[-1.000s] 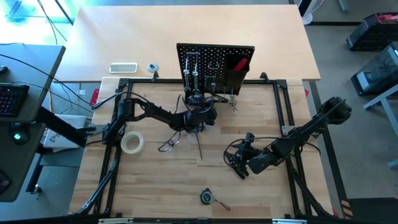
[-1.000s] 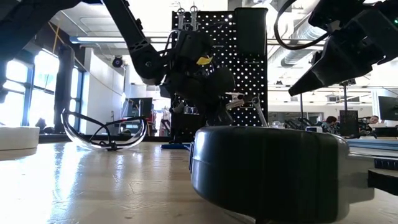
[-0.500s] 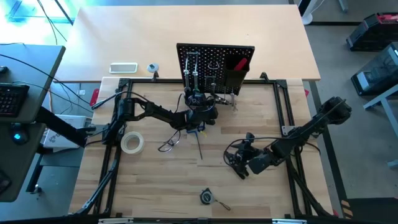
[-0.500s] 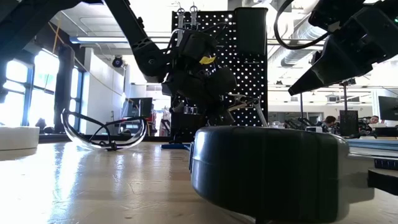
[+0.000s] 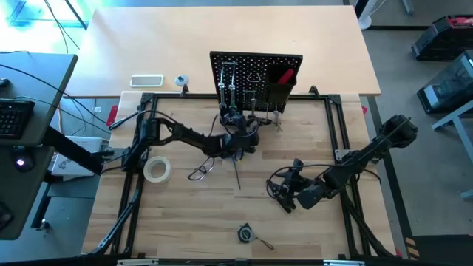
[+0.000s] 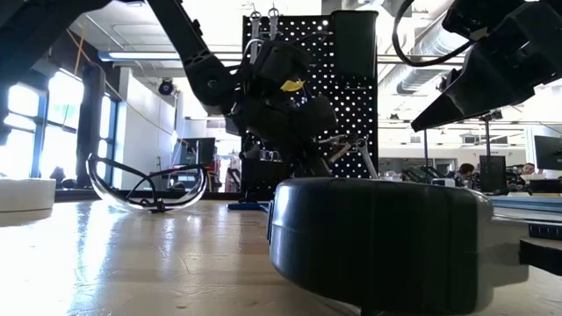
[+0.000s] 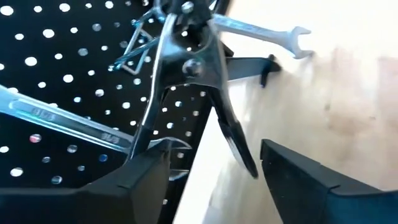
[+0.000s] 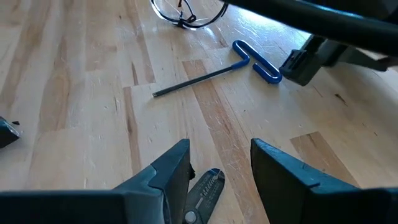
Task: Hang tools onto peg board
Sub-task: Hang the spring clamp onto the peg board, then hang the wire stripper onto the peg board
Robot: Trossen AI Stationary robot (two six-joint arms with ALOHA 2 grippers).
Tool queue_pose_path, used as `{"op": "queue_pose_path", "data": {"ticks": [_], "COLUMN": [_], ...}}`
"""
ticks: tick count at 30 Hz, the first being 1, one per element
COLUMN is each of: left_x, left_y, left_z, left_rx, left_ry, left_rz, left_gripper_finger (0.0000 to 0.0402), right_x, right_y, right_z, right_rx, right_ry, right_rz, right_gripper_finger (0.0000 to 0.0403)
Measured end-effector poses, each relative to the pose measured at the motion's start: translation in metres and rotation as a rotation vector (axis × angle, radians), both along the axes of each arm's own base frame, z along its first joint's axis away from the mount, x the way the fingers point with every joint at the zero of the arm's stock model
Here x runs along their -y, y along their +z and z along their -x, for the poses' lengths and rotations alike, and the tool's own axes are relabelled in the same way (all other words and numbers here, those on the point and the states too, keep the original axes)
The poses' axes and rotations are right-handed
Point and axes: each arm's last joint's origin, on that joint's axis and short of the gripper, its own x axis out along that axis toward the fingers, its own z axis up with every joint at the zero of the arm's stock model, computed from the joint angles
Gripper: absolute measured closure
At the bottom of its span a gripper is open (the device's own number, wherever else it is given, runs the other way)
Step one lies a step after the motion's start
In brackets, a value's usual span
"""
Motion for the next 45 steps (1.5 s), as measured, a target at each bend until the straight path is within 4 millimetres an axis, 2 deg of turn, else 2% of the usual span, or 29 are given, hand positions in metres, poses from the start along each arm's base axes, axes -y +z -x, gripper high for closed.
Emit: {"op": "queue_pose_path", "data": {"ticks": [6, 20, 25, 29, 34, 38, 45], "left_x": [0.009, 0.03, 0.043, 0.059, 0.083, 0.105, 0.131], "left_y": [-0.003, -0.009, 0.004, 0.023, 0.038, 0.036, 0.019], "left_z": [0.0, 0.001, 0.005, 0.011, 0.016, 0.017, 0.013], "left_rx": [-0.018, -0.081, -0.087, -0.106, -0.095, -0.105, -0.116], "left_ry": [-0.013, -0.053, -0.087, -0.194, -0.419, -0.581, -0.734], "left_rz": [0.02, 0.034, 0.076, 0.16, 0.37, 0.484, 0.507], "left_gripper_finger": [0.0147, 0.0146, 0.0146, 0.0146, 0.0147, 0.0147, 0.0147], "right_x": [0.0, 0.0, -0.003, -0.006, -0.012, -0.019, -0.036], "right_y": [0.0, -0.001, -0.003, -0.004, -0.014, -0.028, -0.037], "right_z": [0.0, 0.001, 0.001, 0.002, 0.0, 0.0, 0.004], "right_rx": [0.0, -0.017, -0.059, -0.101, -0.143, -0.181, -0.15], "right_ry": [0.0, 0.009, 0.069, 0.115, 0.127, 0.119, 0.102], "right_rz": [0.0, -0.011, -0.086, -0.2, -0.263, -0.287, -0.35], "right_gripper_finger": [0.024, 0.024, 0.024, 0.024, 0.024, 0.024, 0.024]}}
